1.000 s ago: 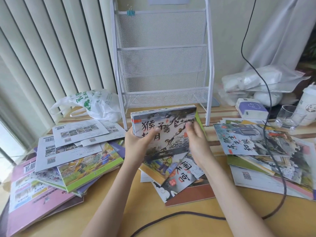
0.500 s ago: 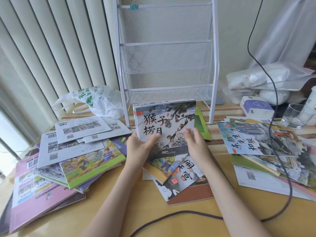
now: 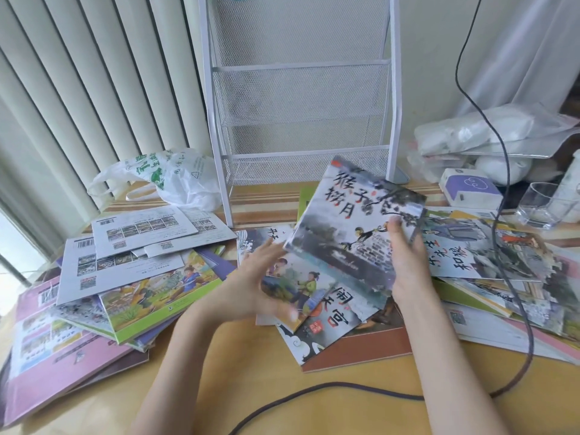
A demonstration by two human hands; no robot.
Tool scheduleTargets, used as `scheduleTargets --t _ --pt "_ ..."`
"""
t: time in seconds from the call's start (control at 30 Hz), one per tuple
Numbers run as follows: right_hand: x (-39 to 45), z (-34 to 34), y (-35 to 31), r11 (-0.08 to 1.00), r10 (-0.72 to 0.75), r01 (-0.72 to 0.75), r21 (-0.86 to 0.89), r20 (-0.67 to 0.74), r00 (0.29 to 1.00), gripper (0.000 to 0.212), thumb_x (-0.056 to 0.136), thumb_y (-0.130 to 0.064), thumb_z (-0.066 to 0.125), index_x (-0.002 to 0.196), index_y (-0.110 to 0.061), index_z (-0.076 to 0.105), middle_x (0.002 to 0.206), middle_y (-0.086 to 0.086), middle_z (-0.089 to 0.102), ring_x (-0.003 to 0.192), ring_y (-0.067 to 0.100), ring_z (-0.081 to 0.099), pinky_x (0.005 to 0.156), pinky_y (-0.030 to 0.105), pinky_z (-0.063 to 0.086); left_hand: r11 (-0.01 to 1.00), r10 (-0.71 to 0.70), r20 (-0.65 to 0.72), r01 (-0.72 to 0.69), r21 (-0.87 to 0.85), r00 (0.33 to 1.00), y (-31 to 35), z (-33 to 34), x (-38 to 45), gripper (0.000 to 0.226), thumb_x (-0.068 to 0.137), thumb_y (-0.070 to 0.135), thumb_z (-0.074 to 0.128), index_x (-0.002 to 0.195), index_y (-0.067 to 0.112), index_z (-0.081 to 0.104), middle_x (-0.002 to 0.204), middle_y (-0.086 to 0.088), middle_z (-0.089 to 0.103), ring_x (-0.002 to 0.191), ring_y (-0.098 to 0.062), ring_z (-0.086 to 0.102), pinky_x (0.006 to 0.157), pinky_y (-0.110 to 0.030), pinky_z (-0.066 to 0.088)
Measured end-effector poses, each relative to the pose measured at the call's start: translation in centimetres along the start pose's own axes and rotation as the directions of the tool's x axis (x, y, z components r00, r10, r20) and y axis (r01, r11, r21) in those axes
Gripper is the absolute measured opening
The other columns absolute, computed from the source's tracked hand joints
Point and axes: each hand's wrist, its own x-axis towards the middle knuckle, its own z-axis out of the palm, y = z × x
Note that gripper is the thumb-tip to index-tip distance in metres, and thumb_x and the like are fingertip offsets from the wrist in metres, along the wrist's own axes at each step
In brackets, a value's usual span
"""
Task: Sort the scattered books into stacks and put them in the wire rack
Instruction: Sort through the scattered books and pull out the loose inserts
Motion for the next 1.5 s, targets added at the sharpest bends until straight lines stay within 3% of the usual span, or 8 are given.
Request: scheduleTargets --t 0.13,0.43,0.6,0.77,0.93,1.03,1.27,1.5 --pt "1.0 -1.3 -0.2 0.991 0.131 -0.124 0.054 -0.146 0.981 0.078 0.083 -0.063 0.053 0.146 -0.026 0.027 0.152 -0.001 0.029 0.137 0.025 0.031 0.104 0.047 0.032 0.828 -0.048 0.139 -0.039 0.559 0.989 -1.9 1.1 -0.4 0.113 0.046 0.084 0.056 0.142 0.055 0.005 0.148 0.031 -0.010 0.140 -0.006 -0.026 0.114 -0.046 -0.019" --pt "0.1 -1.2 -0.3 0.990 0.142 -0.138 0.039 -0.167 0.976 0.079 0.084 -0.060 0.054 0.147 -0.021 0.025 0.155 0.000 0.023 0.140 0.024 0.026 0.109 0.048 0.026 0.854 0.023 0.071 -0.057 0.516 0.997 -1.5 0.0 0.2 0.085 0.061 0.062 0.071 0.138 0.046 0.040 0.142 0.023 0.035 0.135 -0.004 0.028 0.112 -0.032 0.025" --pt "-0.3 -1.0 -0.5 0.990 0.137 -0.133 0.040 -0.136 0.981 0.068 0.087 -0.054 0.054 0.143 -0.021 0.034 0.152 0.000 0.030 0.137 0.022 0.031 0.107 0.042 0.029 0.986 0.082 -0.089 -0.068 0.149 0.993 -1.5 -0.7 0.0 0.070 0.062 0.079 0.059 0.110 0.029 0.072 0.107 0.017 0.066 0.100 0.008 0.059 0.088 -0.009 0.043" --pt "-0.8 -0.7 -0.7 0.989 0.150 -0.149 0.020 -0.125 0.981 0.067 0.087 -0.055 0.054 0.143 -0.023 0.034 0.152 -0.001 0.030 0.137 0.022 0.031 0.107 0.043 0.029 0.994 0.105 -0.200 -0.097 0.049 0.974 -2.0 -1.5 1.8 0.042 0.067 0.048 0.079 0.101 0.023 0.074 0.109 0.017 0.067 0.110 0.003 0.059 0.097 -0.022 0.044" --pt "-0.7 -0.7 -0.8 0.986 0.168 -0.168 0.018 -0.131 0.977 0.064 0.089 -0.053 0.052 0.142 -0.021 0.036 0.151 0.000 0.032 0.137 0.023 0.031 0.106 0.043 0.030 0.988 0.092 -0.302 -0.049 0.147 0.949 -3.5 -1.2 3.0 0.051 0.063 0.070 0.064 0.099 0.035 0.073 0.128 0.012 0.057 0.129 -0.010 0.041 0.108 -0.031 0.029" --pt "-0.6 -0.7 -0.8 0.981 0.192 -0.190 0.029 -0.127 0.973 0.067 0.087 -0.056 0.052 0.144 -0.025 0.033 0.152 -0.001 0.029 0.138 0.023 0.030 0.106 0.043 0.030 0.999 0.030 -0.277 -0.023 0.030 0.960 -2.9 -1.1 3.3 0.014 0.075 0.036 0.077 0.088 0.035 0.075 0.107 0.012 0.069 0.113 -0.010 0.058 0.100 -0.031 0.043" --pt "-0.1 -0.8 -0.4 0.968 0.251 -0.248 0.036 -0.135 0.959 0.081 0.083 -0.063 0.053 0.148 -0.026 0.023 0.155 0.000 0.022 0.140 0.024 0.026 0.108 0.047 0.028 0.987 0.010 -0.328 -0.063 -0.150 0.945 -1.7 -1.7 4.1 0.032 0.082 0.008 0.070 0.058 0.029 0.070 0.051 0.014 0.060 0.050 0.004 0.047 0.052 -0.013 0.038" --pt "0.2 -0.7 -0.2 0.964 0.264 -0.261 0.043 -0.148 0.953 0.086 0.079 -0.067 0.054 0.148 -0.025 0.024 0.155 0.001 0.024 0.139 0.025 0.028 0.107 0.049 0.029 0.981 0.180 -0.389 -0.194 0.002 0.903 1.0 0.5 6.1 0.008 0.069 0.029 0.082 0.074 0.025 0.078 0.073 0.006 0.074 0.069 -0.009 0.068 0.063 -0.027 0.052"
